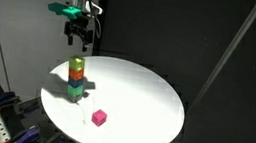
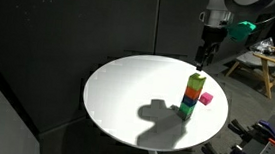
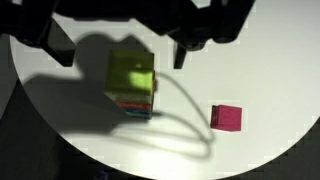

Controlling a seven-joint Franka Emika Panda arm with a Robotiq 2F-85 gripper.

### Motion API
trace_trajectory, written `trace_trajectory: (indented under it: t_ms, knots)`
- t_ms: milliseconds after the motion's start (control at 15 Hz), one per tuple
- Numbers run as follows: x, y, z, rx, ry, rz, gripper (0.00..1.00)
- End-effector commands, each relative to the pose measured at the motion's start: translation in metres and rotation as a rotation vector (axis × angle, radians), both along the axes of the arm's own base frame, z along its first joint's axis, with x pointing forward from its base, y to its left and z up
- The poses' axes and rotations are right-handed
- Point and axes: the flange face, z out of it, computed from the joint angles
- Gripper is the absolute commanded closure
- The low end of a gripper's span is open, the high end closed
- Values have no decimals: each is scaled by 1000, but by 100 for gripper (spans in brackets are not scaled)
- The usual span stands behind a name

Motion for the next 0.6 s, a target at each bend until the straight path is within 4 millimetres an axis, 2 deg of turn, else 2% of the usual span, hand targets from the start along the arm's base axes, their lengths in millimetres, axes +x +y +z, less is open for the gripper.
trace_trajectory:
  t_ms: [0,533]
  knots:
    - [-6,-6,-3,-15,-31,-6,0]
    - [-10,-8,-17,5,-65,-12,0]
